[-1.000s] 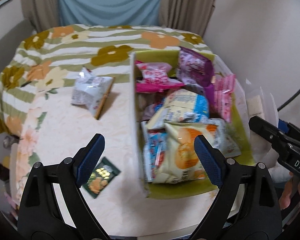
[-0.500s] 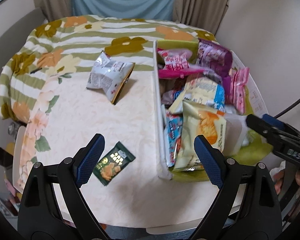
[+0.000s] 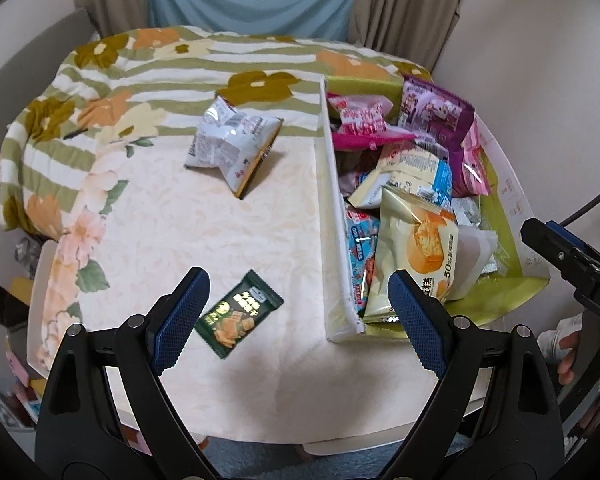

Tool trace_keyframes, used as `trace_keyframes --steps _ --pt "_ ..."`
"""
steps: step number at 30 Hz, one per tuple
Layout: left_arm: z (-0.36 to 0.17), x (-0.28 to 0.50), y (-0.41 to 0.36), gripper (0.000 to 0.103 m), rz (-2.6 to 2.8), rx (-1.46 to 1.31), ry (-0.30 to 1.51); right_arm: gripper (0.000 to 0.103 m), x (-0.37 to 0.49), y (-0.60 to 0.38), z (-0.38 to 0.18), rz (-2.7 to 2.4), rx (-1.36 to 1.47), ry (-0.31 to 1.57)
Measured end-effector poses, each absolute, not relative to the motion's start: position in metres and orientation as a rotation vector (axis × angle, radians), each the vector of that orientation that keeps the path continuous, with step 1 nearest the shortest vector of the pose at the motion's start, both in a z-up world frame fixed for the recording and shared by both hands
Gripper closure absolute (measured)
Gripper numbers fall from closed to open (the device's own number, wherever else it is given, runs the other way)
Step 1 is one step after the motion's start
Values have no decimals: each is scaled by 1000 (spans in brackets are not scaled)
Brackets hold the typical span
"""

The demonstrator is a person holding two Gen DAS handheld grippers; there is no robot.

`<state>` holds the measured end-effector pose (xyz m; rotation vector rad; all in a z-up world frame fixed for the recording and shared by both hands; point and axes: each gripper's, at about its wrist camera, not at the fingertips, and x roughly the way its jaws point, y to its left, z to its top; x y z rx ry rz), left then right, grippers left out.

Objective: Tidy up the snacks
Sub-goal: 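Move both grippers back over the remaining snacks, then lower left gripper onto silver bag while right gripper approaches green cracker packet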

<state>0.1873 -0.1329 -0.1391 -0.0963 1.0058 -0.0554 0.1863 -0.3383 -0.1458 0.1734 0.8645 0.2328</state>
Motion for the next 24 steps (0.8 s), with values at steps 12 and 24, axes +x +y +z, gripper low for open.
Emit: trace_keyframes --steps 12,24 --pt "-101 182 -48 13 -23 -107 918 4 174 -283 -100 299 144 808" --pt "-106 228 36 13 -176 -5 939 4 183 -174 -105 224 135 838"
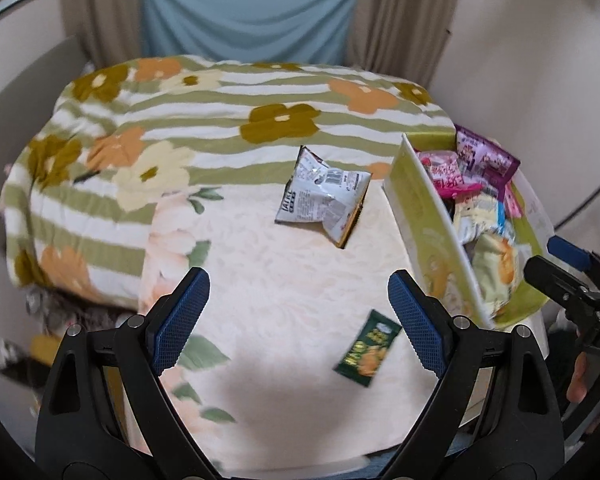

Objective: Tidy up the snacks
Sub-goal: 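Lower left gripper onto silver bag while right gripper approaches green cracker packet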

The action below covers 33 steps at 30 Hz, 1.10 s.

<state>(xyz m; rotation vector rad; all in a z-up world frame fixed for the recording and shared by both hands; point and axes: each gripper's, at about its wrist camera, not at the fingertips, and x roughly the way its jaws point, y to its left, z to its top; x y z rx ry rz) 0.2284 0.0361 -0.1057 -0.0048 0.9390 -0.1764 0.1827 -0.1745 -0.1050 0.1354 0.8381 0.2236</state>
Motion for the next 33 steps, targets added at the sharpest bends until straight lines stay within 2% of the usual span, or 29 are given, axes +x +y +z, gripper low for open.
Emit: trace_keyframes --steps 10,18,27,33 --pt "-119 285 51 13 -426 242 933 4 195 -109 -131 93 132 920" --pt "-157 334 -3 13 -648 678 870 4 187 -77 -152 -52 199 974" --pt "-227 366 -67 13 -792 1162 756 4 176 -67 -214 -152 300 1095" --pt "-251 384 -92 12 -845 1362 696 4 178 -64 -254 -180 367 1150"
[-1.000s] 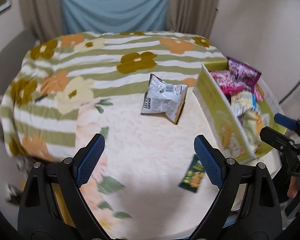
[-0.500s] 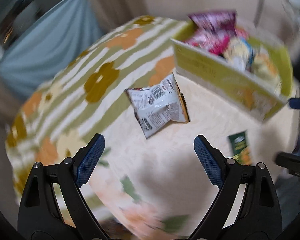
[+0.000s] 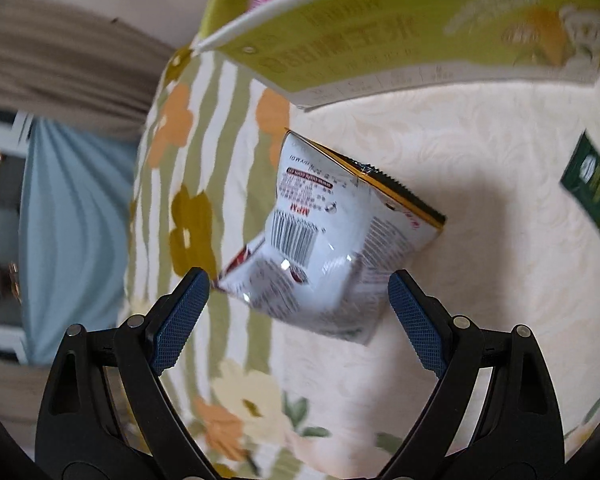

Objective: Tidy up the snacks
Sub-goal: 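Lower left gripper onto silver bag while right gripper approaches green cracker packet, then grasp the silver bag with left gripper while right grasps green cracker packet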

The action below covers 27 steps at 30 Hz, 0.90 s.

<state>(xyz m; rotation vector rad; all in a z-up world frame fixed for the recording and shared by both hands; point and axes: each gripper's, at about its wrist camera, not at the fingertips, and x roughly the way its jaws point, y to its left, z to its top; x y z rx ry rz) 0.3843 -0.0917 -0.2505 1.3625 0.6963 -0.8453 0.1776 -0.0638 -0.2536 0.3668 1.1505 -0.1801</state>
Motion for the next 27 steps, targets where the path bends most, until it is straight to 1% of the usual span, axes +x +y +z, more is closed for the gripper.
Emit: trace_keyframes --steps 3,4,11,12,14,15,16,18,22,27 --pt "-265 391 -103 4 -885 1437 698 4 181 -66 -269 -185 419 1171" --pt "-270 394 -106 4 -902 1450 711 4 182 -67 -271 -188 423 1176" --pt "-304 402 -120 4 -982 1499 784 4 188 -75 -290 -225 458 1194" --pt "-306 403 -120 4 -991 1493 797 4 189 -76 -291 -230 458 1192" --pt "-302 407 -119 10 -1022 1443 827 4 189 -78 -291 -233 458 1188" --pt "-301 410 -119 16 -1025 1418 862 4 189 -79 -292 -233 457 1187" --pt "-301 411 -118 18 -1022 1394 897 4 189 -79 -292 -232 454 1185" --pt "-299 412 -111 19 -1018 1335 943 4 190 -79 -294 -230 445 1186" --pt "-296 402 -95 20 -1006 1276 980 5 192 -82 -295 -222 445 1188" --pt "-298 392 -74 20 -938 1089 1088 5 194 -80 -295 -224 425 1177"
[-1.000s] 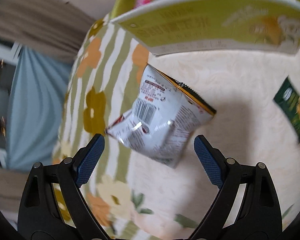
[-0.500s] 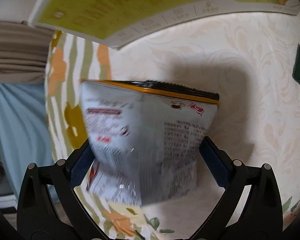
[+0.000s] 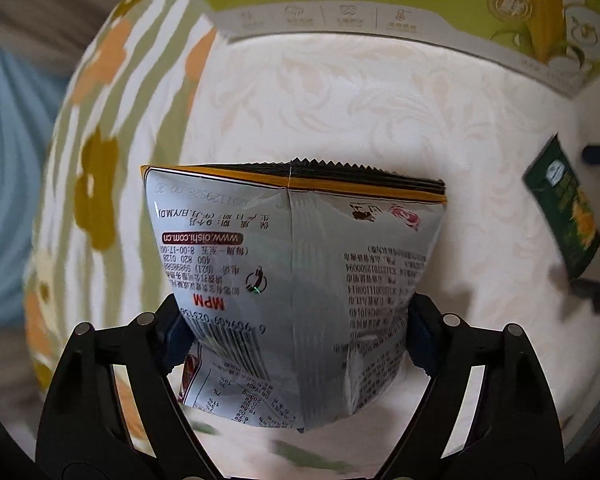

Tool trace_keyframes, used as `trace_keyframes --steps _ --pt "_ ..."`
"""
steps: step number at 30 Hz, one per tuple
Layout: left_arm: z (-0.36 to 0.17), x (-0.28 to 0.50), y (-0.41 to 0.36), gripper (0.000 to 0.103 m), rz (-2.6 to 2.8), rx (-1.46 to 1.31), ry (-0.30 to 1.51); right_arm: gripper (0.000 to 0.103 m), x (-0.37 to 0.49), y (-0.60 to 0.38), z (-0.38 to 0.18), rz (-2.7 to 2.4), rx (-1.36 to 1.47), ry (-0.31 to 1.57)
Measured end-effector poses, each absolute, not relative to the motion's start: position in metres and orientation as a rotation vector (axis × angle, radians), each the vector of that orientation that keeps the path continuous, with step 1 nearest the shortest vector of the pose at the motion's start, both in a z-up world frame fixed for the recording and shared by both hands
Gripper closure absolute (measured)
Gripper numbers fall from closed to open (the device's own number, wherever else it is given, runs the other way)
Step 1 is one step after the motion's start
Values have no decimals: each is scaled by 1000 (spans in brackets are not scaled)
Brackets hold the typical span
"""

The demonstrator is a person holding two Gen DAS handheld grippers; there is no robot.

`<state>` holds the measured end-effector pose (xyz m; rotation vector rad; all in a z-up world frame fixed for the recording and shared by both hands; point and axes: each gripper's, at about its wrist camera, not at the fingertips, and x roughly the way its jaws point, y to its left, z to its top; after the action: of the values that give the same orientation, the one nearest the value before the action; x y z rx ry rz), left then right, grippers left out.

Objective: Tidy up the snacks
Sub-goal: 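Grasp the silver bag with left gripper while right grasps green cracker packet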

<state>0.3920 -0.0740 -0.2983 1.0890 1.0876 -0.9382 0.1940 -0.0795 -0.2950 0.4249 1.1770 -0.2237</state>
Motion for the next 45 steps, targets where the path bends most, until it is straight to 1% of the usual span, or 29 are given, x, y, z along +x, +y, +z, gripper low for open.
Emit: trace_keyframes --steps 2,4,8,10,12,15,18,22,29,30,31,34,40,45 --pt "-299 384 -66 21 -906 1027 1124 5 195 -78 -296 -227 411 1173" --pt "-299 375 -57 23 -867 955 1176 9 196 -73 -296 -227 381 1176" --pt "-301 361 -34 23 -789 799 1264 13 196 -61 -299 -221 331 1180" --pt "-304 357 -23 24 -753 731 1306 22 195 -52 -298 -217 300 1179" --pt "-305 346 -11 24 -735 662 1336 27 196 -45 -297 -208 265 1175" --pt "-308 331 5 24 -709 607 1352 29 198 -42 -298 -208 239 1165" --pt "-311 320 21 24 -666 545 1357 33 201 -43 -299 -217 228 1152" --pt "-313 316 42 27 -621 468 1362 40 204 -43 -302 -231 180 1142" --pt "-309 310 59 31 -568 406 1353 48 210 -49 -302 -234 146 1108" --pt "-305 303 61 33 -566 398 1351 53 212 -49 -302 -232 141 1102" --pt "-305 305 62 35 -565 389 1349 60 215 -49 -301 -226 134 1097" --pt "-302 306 64 37 -561 367 1347 60 218 -48 -300 -212 126 1097" --pt "-292 308 68 37 -573 324 1333 61 217 -49 -293 -183 154 1085" --pt "-263 302 67 37 -577 293 1285 63 216 -48 -273 -157 167 1042"
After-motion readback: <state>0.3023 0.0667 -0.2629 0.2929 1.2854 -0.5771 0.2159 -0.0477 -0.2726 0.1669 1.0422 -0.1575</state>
